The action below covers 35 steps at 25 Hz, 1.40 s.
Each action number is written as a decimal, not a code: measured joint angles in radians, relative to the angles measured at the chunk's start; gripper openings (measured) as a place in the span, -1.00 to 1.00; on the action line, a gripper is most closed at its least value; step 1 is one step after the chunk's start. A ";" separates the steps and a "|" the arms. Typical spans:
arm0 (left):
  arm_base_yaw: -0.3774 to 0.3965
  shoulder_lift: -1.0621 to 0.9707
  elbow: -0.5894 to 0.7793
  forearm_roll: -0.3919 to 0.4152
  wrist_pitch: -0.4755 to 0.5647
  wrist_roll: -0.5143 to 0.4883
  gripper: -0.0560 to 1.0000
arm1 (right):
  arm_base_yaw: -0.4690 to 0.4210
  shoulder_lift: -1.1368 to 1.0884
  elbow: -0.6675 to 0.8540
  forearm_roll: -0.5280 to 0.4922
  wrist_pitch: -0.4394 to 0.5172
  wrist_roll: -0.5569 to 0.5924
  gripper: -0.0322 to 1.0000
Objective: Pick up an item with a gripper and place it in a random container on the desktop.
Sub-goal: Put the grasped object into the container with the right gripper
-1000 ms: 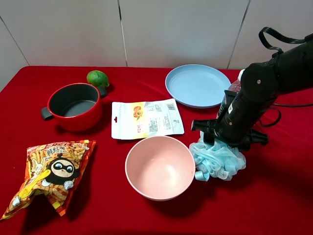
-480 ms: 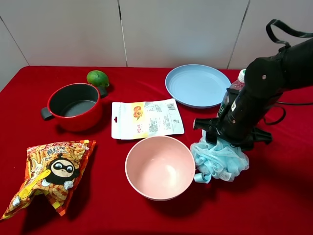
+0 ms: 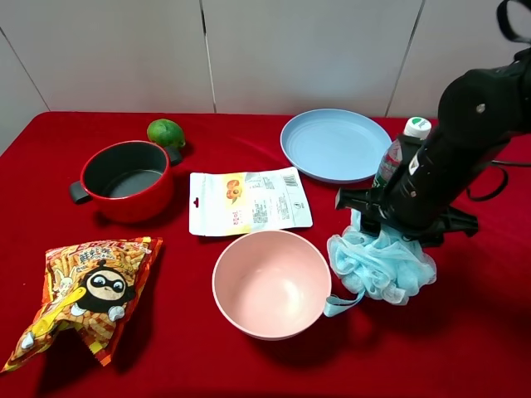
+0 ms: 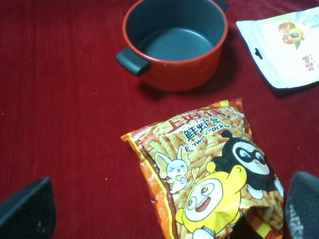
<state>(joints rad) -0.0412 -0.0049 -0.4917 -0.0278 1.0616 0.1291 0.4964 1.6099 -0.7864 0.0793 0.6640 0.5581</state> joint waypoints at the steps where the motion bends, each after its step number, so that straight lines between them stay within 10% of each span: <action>1: 0.000 0.000 0.000 0.000 0.000 -0.001 0.82 | 0.000 -0.013 0.000 0.000 0.013 0.000 -0.19; 35: 0.000 0.000 0.000 0.000 0.000 -0.001 0.82 | 0.020 -0.146 -0.249 0.063 0.502 -0.080 -0.23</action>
<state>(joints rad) -0.0412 -0.0049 -0.4917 -0.0275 1.0616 0.1282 0.5160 1.4642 -1.0353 0.1419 1.1656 0.4779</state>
